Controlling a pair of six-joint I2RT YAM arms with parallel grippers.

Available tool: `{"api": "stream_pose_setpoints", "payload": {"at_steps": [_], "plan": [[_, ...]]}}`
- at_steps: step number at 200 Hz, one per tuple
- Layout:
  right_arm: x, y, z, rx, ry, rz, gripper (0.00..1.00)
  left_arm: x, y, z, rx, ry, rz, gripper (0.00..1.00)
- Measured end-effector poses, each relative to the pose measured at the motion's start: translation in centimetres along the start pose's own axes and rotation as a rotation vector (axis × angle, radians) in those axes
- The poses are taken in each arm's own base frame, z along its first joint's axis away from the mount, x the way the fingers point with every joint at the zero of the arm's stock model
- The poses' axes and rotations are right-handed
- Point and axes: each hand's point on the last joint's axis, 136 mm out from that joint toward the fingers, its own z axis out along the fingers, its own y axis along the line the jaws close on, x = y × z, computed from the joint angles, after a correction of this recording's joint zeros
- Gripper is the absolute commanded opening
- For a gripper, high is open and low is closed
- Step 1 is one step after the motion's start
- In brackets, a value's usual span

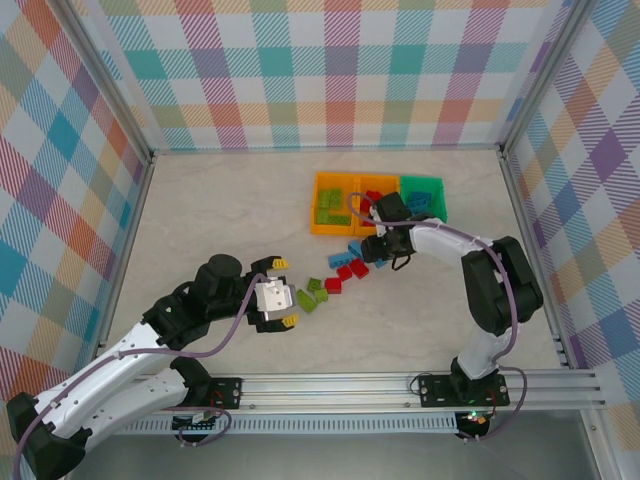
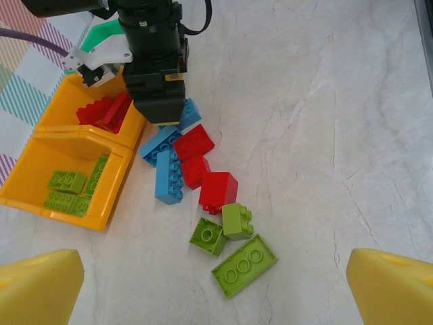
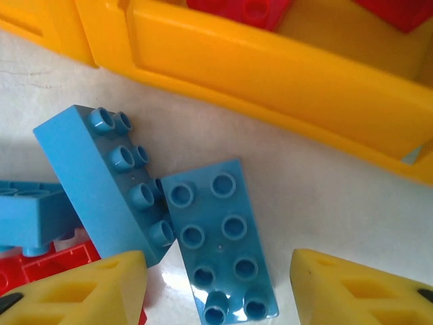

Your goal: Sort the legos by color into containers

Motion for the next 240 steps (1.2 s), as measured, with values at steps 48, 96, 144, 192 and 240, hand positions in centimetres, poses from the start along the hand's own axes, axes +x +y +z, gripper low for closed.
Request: {"api": "stream_pose_setpoints", "payload": {"at_steps": [48, 96, 144, 192, 240], "plan": [[-0.9, 0.5, 0.5, -0.016, 0.016, -0.018, 0.56, 0.0, 0.0, 0.0, 0.000, 0.000, 0.000, 1.00], [0.2, 0.7, 0.4, -0.041, 0.024, -0.007, 0.68, 0.0, 0.0, 0.0, 0.000, 0.000, 0.000, 1.00], [3.9, 0.7, 1.1, -0.049, 0.122, -0.005, 0.65, 0.0, 0.0, 0.0, 0.000, 0.000, 0.000, 1.00], [3.2, 0.3, 1.5, -0.019, 0.133, 0.000, 0.58, 0.0, 0.0, 0.0, 0.000, 0.000, 0.000, 1.00], [3.0, -0.3, 1.7, 0.035, 0.141, -0.011, 0.38, 0.0, 0.0, 0.0, 0.000, 0.000, 0.000, 1.00]]}}
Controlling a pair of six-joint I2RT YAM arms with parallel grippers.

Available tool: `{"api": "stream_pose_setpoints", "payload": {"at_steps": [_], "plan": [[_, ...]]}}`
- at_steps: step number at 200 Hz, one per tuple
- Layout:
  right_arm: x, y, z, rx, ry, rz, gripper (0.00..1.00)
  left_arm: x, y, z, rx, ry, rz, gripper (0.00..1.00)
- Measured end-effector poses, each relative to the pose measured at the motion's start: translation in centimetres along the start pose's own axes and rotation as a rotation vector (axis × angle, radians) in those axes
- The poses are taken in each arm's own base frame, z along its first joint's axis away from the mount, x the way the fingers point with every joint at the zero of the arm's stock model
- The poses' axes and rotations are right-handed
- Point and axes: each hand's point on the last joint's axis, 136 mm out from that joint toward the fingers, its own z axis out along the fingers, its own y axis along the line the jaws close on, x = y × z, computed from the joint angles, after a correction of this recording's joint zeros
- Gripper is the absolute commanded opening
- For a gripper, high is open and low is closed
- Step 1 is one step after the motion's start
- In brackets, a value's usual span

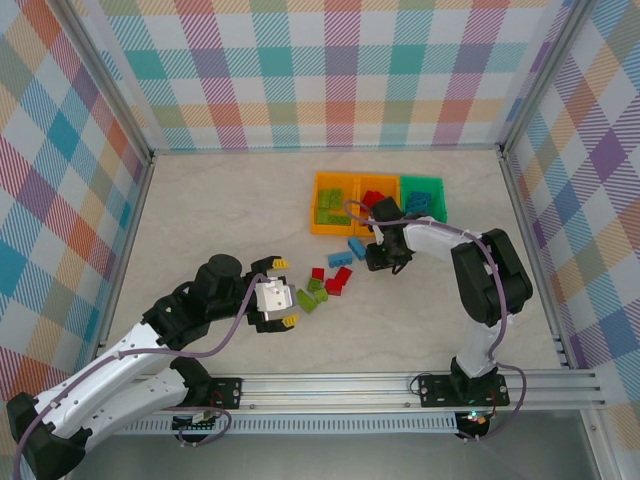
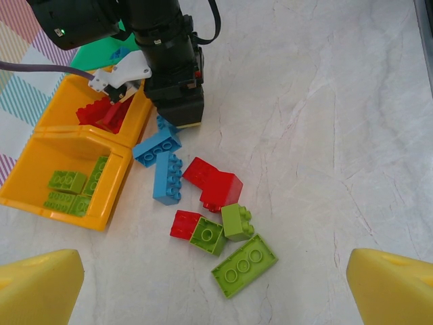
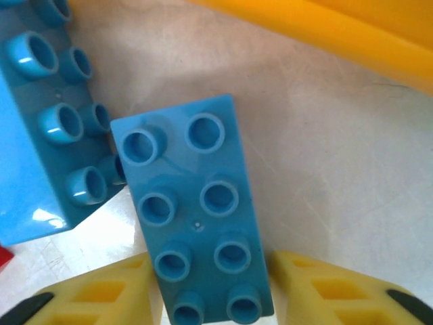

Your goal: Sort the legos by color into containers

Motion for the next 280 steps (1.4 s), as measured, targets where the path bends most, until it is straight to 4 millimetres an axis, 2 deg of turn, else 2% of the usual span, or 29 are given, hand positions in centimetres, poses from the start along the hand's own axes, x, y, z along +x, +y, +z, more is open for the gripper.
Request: {"api": "stream_pose_setpoints", "payload": {"at_steps": [22, 51, 71, 90, 118, 138, 159, 172, 186, 201, 215, 229, 253, 266, 280], "plan": [[-0.1, 0.0, -0.1, 0.022, -0.008, -0.010, 0.31, 0.0, 0.0, 0.0, 0.001, 0.000, 0.000, 1.00], [0.8, 1.0, -0.9, 0.019, -0.024, -0.042, 0.30, -0.2, -0.2, 0.0, 0.009, -0.009, 0.000, 1.00], [2.1, 1.7, -2.9, 0.003, -0.055, -0.044, 0.30, -0.4, -0.2, -0.2, 0.006, -0.019, 0.003, 1.00], [2.3, 1.9, -6.2, -0.010, -0.132, -0.025, 0.26, -0.5, -0.1, -0.3, 0.004, -0.024, 0.004, 1.00], [-0.5, 0.3, -11.6, 0.001, -0.324, 0.033, 0.25, -0.6, -0.1, -0.4, 0.001, -0.028, -0.006, 1.00], [-4.0, -3.0, -13.7, 0.040, -0.411, 0.119, 0.24, -0.9, 0.5, -0.4, -0.024, -0.038, -0.042, 1.00], [-8.0, -7.5, -13.6, 0.085, -0.445, 0.217, 0.24, -0.8, 1.4, -0.3, -0.066, -0.028, -0.095, 1.00], [-10.2, -10.0, -12.3, 0.101, -0.434, 0.263, 0.28, -0.4, 1.7, -0.2, -0.084, -0.009, -0.127, 1.00], [-11.6, -12.2, -10.3, 0.108, -0.405, 0.302, 0.35, 0.0, 2.1, 0.0, -0.103, 0.013, -0.159, 1.00], [-12.6, -13.3, -8.1, 0.098, -0.363, 0.327, 0.49, 0.4, 2.6, 0.1, -0.130, 0.035, -0.196, 1.00], [-12.9, -13.6, -6.6, 0.087, -0.329, 0.336, 0.55, 0.5, 3.3, 0.0, -0.162, 0.052, -0.234, 1.00], [-12.6, -13.3, -6.2, 0.070, -0.307, 0.342, 0.59, 0.5, 4.2, 0.0, -0.197, 0.067, -0.273, 1.00], [-12.7, -12.8, -8.0, 0.050, -0.337, 0.348, 0.62, 0.4, 5.7, -0.1, -0.249, 0.087, -0.343, 1.00], [-12.5, -12.2, -10.2, 0.028, -0.374, 0.345, 0.65, 0.5, 6.3, 0.0, -0.270, 0.099, -0.387, 1.00], [-11.6, -10.9, -13.5, -0.022, -0.434, 0.345, 0.69, 0.8, 7.0, -0.1, -0.293, 0.120, -0.445, 1.00]]}}
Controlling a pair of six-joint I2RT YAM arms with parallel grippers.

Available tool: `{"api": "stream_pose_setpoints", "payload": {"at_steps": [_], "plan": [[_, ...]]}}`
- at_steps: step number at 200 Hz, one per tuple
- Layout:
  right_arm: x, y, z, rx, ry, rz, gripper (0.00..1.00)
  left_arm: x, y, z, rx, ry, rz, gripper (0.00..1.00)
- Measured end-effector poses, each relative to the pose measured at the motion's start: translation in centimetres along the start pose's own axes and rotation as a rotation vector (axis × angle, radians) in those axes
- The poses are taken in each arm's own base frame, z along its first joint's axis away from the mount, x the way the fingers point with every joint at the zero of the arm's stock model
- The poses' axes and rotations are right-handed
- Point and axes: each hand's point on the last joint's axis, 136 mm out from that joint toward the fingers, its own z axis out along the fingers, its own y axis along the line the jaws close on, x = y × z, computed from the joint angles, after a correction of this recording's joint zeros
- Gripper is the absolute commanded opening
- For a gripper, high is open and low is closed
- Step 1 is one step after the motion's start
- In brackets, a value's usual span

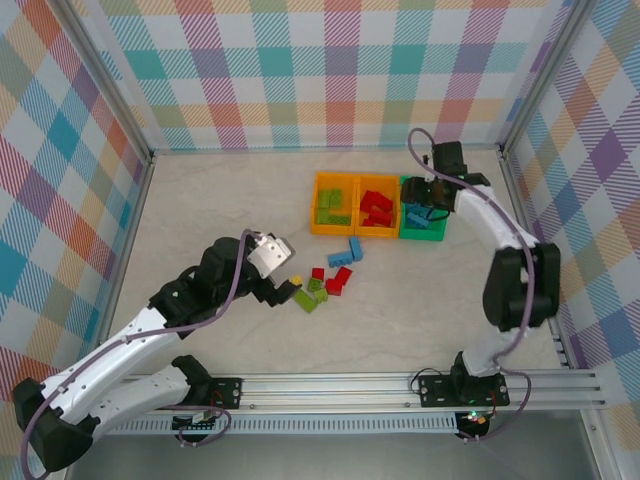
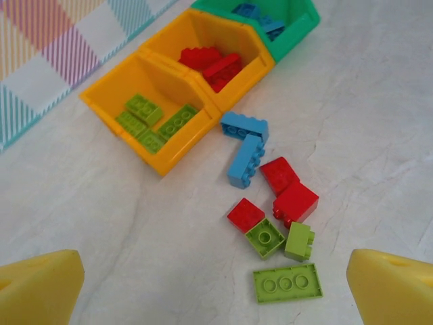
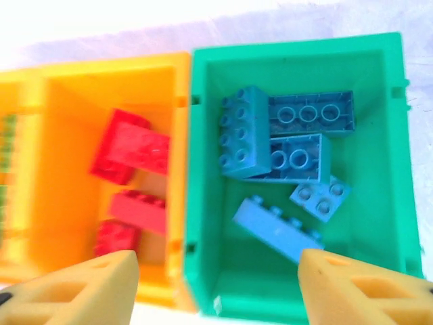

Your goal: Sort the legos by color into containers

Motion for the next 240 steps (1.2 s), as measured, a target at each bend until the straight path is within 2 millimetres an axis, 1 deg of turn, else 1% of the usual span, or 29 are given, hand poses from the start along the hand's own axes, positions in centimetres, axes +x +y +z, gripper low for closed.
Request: {"api": "stream_pose_setpoints", "payload": {"at_steps": [18, 21, 36, 46, 57, 67, 75, 86, 104, 115, 128, 136, 151, 171, 189, 195, 210, 240], "plan": [[0.8, 1.9, -4.8, -0.100, -0.061, 0.009, 0.71, -0.5, 0.9, 0.1, -0.030, 0.036, -0.074, 1.00], [1.1, 2.4, -5.8, -0.121, -0.073, 0.010, 0.71, -0.7, 1.1, 0.1, -0.035, 0.042, -0.091, 1.00], [3.0, 4.7, -9.0, -0.206, -0.100, -0.009, 0.73, -1.9, 1.7, 0.1, -0.055, 0.063, -0.187, 0.98], [5.0, 6.8, -10.8, -0.270, -0.097, -0.042, 0.74, -2.8, 2.1, 0.2, -0.064, 0.071, -0.259, 0.98], [7.9, 9.3, -12.4, -0.340, -0.068, -0.090, 0.75, -3.7, 2.4, 0.5, -0.070, 0.078, -0.364, 0.97], [10.7, 11.1, -13.3, -0.392, -0.023, -0.129, 0.75, -3.8, 2.4, 1.1, -0.072, 0.091, -0.450, 0.95], [13.0, 12.2, -14.0, -0.434, 0.024, -0.152, 0.75, -3.5, 2.3, 1.8, -0.076, 0.116, -0.519, 0.94], [15.5, 12.9, -14.3, -0.455, 0.084, -0.162, 0.76, -2.5, 2.0, 3.1, -0.083, 0.171, -0.602, 0.93], [18.9, 13.2, -14.4, -0.457, 0.189, -0.161, 0.79, -0.2, 1.2, 6.2, -0.102, 0.284, -0.721, 0.91], [20.4, 13.5, -14.5, -0.455, 0.238, -0.163, 0.81, 1.7, 0.6, 8.3, -0.122, 0.363, -0.768, 0.90], [21.6, 13.8, -14.8, -0.460, 0.279, -0.166, 0.82, 4.1, 0.0, 10.4, -0.152, 0.463, -0.799, 0.88], [22.0, 14.0, -15.0, -0.465, 0.294, -0.165, 0.82, 5.4, -0.3, 11.6, -0.175, 0.520, -0.809, 0.86], [22.5, 14.1, -15.1, -0.463, 0.313, -0.160, 0.83, 7.1, -0.9, 13.5, -0.210, 0.599, -0.805, 0.84], [23.0, 13.9, -15.1, -0.452, 0.333, -0.147, 0.84, 8.2, -1.3, 15.4, -0.254, 0.648, -0.787, 0.76], [23.5, 13.6, -14.9, -0.442, 0.346, -0.142, 0.86, 8.9, -1.4, 16.3, -0.295, 0.663, -0.779, 0.66], [23.7, 13.4, -14.9, -0.437, 0.352, -0.140, 0.86, 9.0, -1.3, 16.5, -0.308, 0.666, -0.772, 0.64], [23.9, 13.1, -15.0, -0.430, 0.355, -0.133, 0.86, 9.3, -1.4, 17.2, -0.320, 0.678, -0.764, 0.62], [23.7, 12.7, -15.4, -0.421, 0.333, -0.130, 0.88, 9.9, -2.2, 18.3, -0.293, 0.704, -0.773, 0.62]]}}
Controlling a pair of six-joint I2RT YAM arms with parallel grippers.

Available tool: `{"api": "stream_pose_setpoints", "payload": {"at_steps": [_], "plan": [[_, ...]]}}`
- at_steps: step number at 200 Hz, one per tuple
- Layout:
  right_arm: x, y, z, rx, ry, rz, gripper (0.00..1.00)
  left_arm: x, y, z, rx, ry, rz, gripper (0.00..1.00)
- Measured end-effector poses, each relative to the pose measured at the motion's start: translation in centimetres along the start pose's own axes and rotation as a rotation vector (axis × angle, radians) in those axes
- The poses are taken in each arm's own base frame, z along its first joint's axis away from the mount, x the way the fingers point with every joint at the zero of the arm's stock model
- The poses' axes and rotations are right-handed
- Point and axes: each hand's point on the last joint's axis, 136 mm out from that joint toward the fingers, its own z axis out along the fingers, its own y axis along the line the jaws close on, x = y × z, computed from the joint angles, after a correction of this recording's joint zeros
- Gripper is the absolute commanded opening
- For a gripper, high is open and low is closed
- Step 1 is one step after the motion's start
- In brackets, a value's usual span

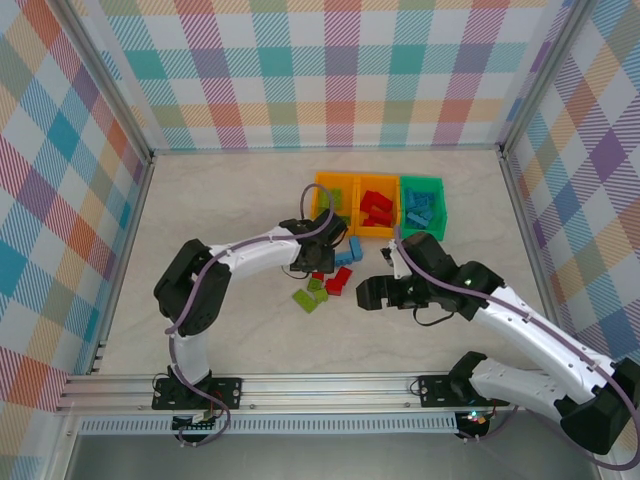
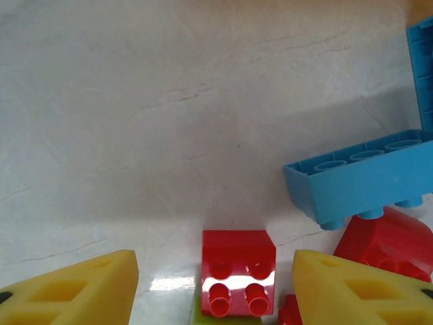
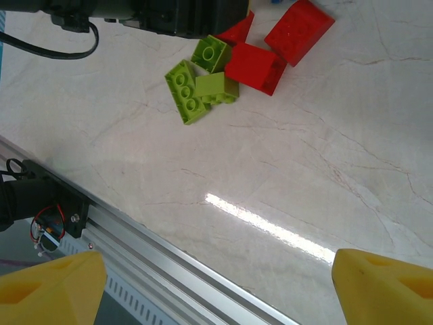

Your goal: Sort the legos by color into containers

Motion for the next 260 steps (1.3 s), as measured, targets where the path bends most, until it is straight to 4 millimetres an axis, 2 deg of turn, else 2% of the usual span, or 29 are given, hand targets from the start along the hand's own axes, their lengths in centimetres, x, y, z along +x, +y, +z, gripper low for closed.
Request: {"api": "stream_pose_setpoints", "payload": {"at_steps": [47, 80, 101, 128, 149, 175, 193, 216, 228, 237, 260], "plan": [[0.0, -0.3, 0.0, 0.014, -0.005, 0.001, 0.90, 1.3, -0.3, 1.7, 0.002, 0.061, 0.012, 0.52], [-0.1, -0.3, 0.0, 0.018, -0.007, 0.004, 0.92, 2.0, -0.3, 2.8, -0.005, 0.094, 0.023, 0.37], [-0.1, -0.4, 0.0, 0.020, -0.009, 0.005, 0.93, 2.0, -0.3, 2.7, -0.004, 0.095, 0.021, 0.27], [-0.4, -0.3, -0.3, 0.017, -0.030, 0.002, 0.94, 1.7, -0.7, 2.3, 0.019, 0.082, 0.017, 0.25], [-1.3, -0.4, -1.1, 0.023, -0.106, 0.007, 0.96, 0.7, -1.3, 0.2, 0.072, 0.033, 0.022, 0.23], [-3.0, -1.2, -2.6, 0.040, -0.269, 0.005, 0.97, -2.7, -3.9, -5.6, 0.201, -0.124, 0.048, 0.21], [-4.1, -1.6, -3.9, 0.051, -0.381, 0.009, 0.97, -6.6, -7.3, -10.2, 0.314, -0.279, 0.072, 0.21], [-5.5, -1.7, -5.2, 0.053, -0.489, 0.017, 0.98, -11.8, -10.9, -13.9, 0.400, -0.443, 0.083, 0.22], [-5.9, -1.6, -5.7, 0.052, -0.518, 0.021, 1.00, -14.3, -12.9, -14.4, 0.422, -0.503, 0.095, 0.23], [-6.1, -1.6, -5.8, 0.054, -0.529, 0.024, 1.00, -16.2, -14.3, -13.9, 0.427, -0.547, 0.105, 0.23], [-6.0, -1.7, -6.0, 0.052, -0.534, 0.039, 1.00, -19.1, -16.8, -10.0, 0.397, -0.580, 0.142, 0.25]]}}
